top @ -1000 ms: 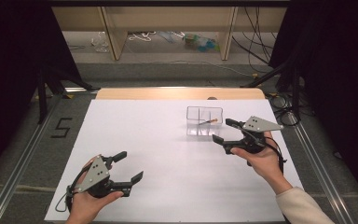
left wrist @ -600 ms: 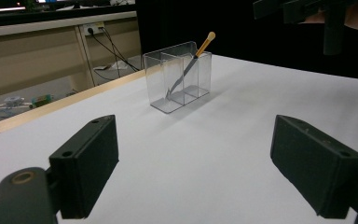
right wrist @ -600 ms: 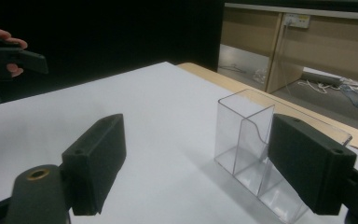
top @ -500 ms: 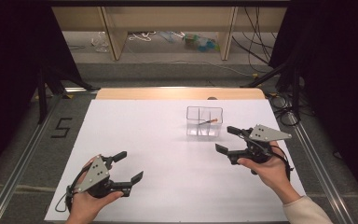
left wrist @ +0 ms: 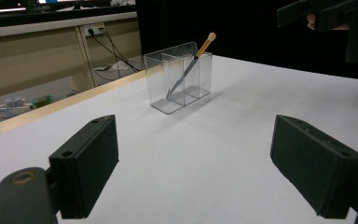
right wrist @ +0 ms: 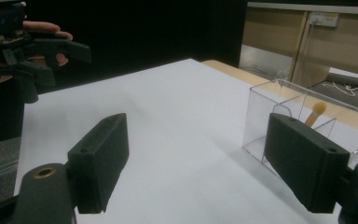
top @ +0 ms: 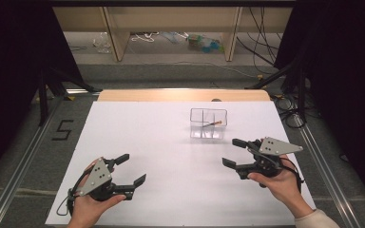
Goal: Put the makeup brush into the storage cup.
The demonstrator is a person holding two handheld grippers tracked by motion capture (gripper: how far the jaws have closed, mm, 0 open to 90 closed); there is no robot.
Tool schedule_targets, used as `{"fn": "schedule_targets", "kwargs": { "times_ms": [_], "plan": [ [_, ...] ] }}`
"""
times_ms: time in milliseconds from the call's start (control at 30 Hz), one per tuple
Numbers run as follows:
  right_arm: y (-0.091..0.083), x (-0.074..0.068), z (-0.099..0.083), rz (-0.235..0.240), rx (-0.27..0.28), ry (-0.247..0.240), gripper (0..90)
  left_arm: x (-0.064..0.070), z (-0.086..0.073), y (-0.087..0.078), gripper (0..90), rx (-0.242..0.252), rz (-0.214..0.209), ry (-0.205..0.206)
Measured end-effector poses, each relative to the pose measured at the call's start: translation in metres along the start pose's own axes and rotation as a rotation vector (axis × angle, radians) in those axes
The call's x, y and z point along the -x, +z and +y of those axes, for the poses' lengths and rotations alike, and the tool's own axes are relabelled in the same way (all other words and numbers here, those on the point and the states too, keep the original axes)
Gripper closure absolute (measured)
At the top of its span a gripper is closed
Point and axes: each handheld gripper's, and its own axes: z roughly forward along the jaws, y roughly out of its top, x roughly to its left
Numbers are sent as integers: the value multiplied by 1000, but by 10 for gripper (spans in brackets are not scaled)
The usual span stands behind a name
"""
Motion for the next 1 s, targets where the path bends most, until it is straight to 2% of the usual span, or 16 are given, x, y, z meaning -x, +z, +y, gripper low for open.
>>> {"fn": "schedule_targets", "kwargs": {
  "times_ms": [33,200,233,267,367,500,533,633,733,767,800,1000],
  "plan": [
    [-1,-1,-2,-2,4,-4,228,-1,0,1,148,10,-6,7],
    [-5,-6,-5,-1,-9,4,224,-1,0,0,148,0,0,10],
    [-5,-6,-6,10,-11,4,223,0,0,1,148,1,1,1],
    [-4,-7,-7,6,2,4,222,0,0,0,148,1,0,4],
    [-4,-11,-12,12,-32,-3,221,0,0,1,148,11,-6,0],
    [-3,-13,-14,16,-21,-2,221,0,0,1,148,1,-1,-1],
    [-5,-13,-13,17,-37,0,221,0,0,1,148,0,-2,1],
    [-4,-14,-15,15,-24,5,220,1,0,1,148,1,-4,-3],
    [-4,-13,-16,12,-45,-6,216,1,0,2,148,1,-5,-6],
    [-3,-12,-17,18,-27,-4,215,1,-1,2,148,1,-6,-10],
    [-4,-12,-17,12,-48,2,215,1,0,2,148,1,-6,-7],
    [-3,-11,-19,15,-52,1,215,1,0,3,149,-1,-12,-8]
  ]
}}
